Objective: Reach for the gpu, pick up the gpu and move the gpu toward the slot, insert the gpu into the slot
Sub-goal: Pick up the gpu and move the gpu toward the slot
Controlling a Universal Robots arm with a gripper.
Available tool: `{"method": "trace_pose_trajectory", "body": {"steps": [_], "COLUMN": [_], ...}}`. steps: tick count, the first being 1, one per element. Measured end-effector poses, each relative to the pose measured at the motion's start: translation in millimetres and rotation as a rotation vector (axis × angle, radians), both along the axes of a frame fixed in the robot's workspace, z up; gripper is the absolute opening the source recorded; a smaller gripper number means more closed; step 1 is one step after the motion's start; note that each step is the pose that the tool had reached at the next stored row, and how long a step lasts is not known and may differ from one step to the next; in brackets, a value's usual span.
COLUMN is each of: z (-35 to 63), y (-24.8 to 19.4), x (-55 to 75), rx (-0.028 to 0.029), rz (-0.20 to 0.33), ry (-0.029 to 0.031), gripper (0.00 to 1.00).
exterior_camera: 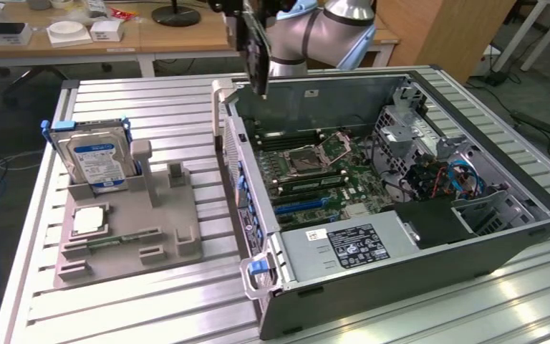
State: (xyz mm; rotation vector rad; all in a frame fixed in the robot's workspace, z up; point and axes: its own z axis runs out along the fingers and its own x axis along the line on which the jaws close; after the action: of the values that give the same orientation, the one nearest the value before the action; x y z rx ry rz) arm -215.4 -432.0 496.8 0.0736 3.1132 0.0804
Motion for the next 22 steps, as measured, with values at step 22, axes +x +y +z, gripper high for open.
{"method": "trace_pose_trajectory", "body": {"steps": [22], "z": [-30.4], "y": [1.3], "x": [97.0], "rx": [-0.0271], "rz": [0.000], "ry": [-0.0001], "gripper": [0.28]}}
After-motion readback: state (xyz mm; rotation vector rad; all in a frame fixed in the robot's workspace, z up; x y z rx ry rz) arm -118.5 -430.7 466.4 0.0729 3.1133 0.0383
